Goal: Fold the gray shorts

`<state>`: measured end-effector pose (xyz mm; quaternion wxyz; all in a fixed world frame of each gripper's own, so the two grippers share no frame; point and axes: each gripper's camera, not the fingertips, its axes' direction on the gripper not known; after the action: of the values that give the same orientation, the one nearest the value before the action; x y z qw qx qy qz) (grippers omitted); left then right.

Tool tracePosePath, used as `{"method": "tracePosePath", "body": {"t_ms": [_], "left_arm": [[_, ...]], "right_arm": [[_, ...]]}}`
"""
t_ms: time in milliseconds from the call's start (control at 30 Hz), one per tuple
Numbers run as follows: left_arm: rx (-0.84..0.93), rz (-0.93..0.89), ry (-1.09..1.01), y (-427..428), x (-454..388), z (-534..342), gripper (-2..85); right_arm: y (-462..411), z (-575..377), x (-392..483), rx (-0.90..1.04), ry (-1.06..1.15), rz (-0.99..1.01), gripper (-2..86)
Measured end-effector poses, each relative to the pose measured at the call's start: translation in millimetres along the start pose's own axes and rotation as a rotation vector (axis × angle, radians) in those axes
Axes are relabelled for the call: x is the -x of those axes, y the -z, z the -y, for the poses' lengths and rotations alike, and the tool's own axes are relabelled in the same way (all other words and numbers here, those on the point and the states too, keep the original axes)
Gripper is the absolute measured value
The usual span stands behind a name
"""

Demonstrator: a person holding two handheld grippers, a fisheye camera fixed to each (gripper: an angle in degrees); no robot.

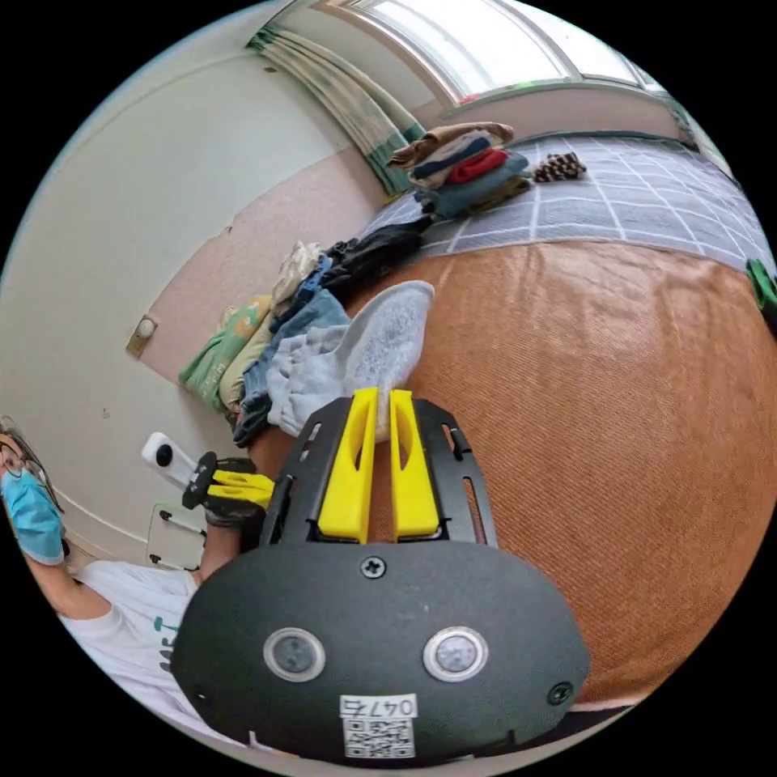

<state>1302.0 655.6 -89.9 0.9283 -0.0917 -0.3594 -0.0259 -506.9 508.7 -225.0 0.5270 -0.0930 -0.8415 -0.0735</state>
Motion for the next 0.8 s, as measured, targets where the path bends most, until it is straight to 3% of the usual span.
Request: {"method": "tracePosePath", "body": {"t_ms": [167, 300, 367, 533, 800], "left_arm": [[-0.035, 0.005, 0.087, 9, 26, -14, -1.0], [-0.105, 0.05, 0.253, 23, 61, -34, -1.0], [-0.162, 0.068, 0.315, 33, 74, -43, -0.9], [-0.273, 0.035, 0.434, 48, 104, -68, -0.2], [-0.151, 0.207, 0.371, 32, 98, -63, 5.6]], "right_arm": [[76, -59, -64, 0.009, -0.12, -0.199, 1.9], [133, -84, -25, -0.157, -0.064, -0.454, 9.3], [138, -90, 9, -0.213, 0.017, -0.476, 9.4], [84, -77, 99, -0.116, 0.29, -0.374, 9.2], [-39, -51, 169, 0.131, 0.521, -0.496, 10.4]]}}
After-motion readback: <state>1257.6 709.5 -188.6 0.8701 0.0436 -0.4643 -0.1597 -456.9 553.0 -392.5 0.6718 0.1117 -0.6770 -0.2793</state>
